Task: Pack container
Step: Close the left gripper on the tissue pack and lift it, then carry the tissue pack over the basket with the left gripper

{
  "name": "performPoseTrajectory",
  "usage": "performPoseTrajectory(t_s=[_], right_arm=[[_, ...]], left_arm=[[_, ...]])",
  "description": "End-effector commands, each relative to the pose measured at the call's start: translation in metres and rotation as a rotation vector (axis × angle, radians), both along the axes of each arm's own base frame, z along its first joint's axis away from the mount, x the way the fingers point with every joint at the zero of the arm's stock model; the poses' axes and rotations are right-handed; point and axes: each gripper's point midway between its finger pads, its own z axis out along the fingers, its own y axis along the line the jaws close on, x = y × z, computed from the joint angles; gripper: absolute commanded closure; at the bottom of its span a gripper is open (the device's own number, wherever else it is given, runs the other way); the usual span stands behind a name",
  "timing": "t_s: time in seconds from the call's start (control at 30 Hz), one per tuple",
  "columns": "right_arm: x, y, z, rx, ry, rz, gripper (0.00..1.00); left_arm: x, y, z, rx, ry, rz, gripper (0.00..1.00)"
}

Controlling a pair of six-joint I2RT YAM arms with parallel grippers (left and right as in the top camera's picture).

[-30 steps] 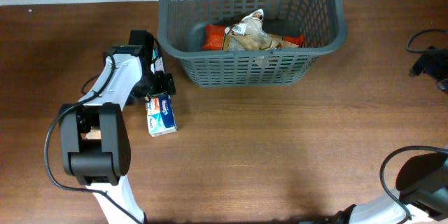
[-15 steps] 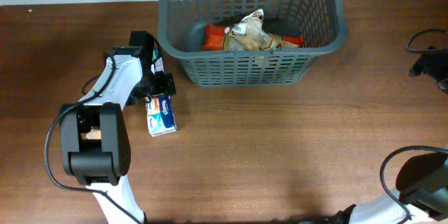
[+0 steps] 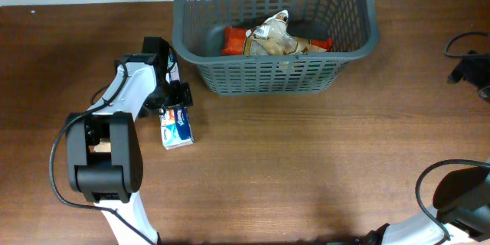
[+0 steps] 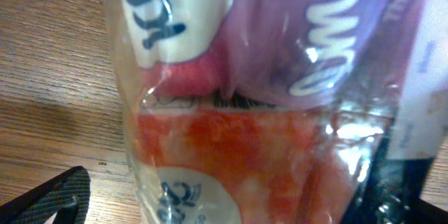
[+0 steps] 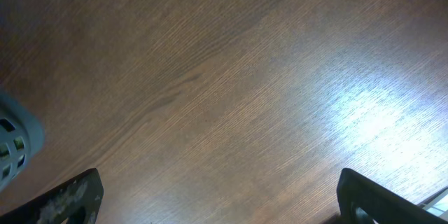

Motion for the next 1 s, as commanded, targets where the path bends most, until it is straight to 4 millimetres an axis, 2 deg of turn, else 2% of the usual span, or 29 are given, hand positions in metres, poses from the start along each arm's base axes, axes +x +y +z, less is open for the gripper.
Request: performPoseTrajectory(t_s=[0.0,0.07,0.17,0.27,0.43,0.63,0.73,0.83,0.93,0.97], right_arm=[[-0.002,0.0,0.004,-0.006,-0.01,-0.012,0.01],[-0.002,0.0,0.004,-0.006,-0.01,-0.012,0.01],[-0.002,0.0,0.004,-0.006,-0.01,-0.012,0.01],[-0.002,0.0,0.004,-0.006,-0.01,-0.012,0.01],[-0.002,0.0,0.004,-0.006,-0.01,-0.012,0.01],[-0.002,0.0,0.004,-0.006,-0.01,-0.012,0.01],[-0.002,0.0,0.004,-0.006,-0.01,-0.012,0.01],[-0.002,0.0,0.004,-0.006,-0.01,-0.012,0.01],[-0.002,0.0,0.004,-0.006,-0.01,-0.012,0.01],[-0.002,0.0,0.004,-0.006,-0.01,-0.012,0.01]], left_arm=[[-0.004,0.001,-0.007,0.011,0.018,0.0,0.01],[-0.004,0.001,-0.007,0.011,0.018,0.0,0.0],[-0.004,0.001,-0.007,0.011,0.019,0.0,0.1],[-0.004,0.001,-0.007,0.011,0.019,0.0,0.35],[-0.004,0.001,-0.007,0.011,0.019,0.0,0.55],[-0.003,0.002,-0.006,0.011,0.017,0.002,0.94],[0.002,0.007,-0.001,0.011,0.0,0.015,0.98],[0.014,0.016,0.015,0.009,-0.04,0.038,0.98],[0.034,0.031,0.048,0.009,-0.125,0.076,0.98],[0.048,0.045,0.076,0.011,-0.2,0.106,0.98]])
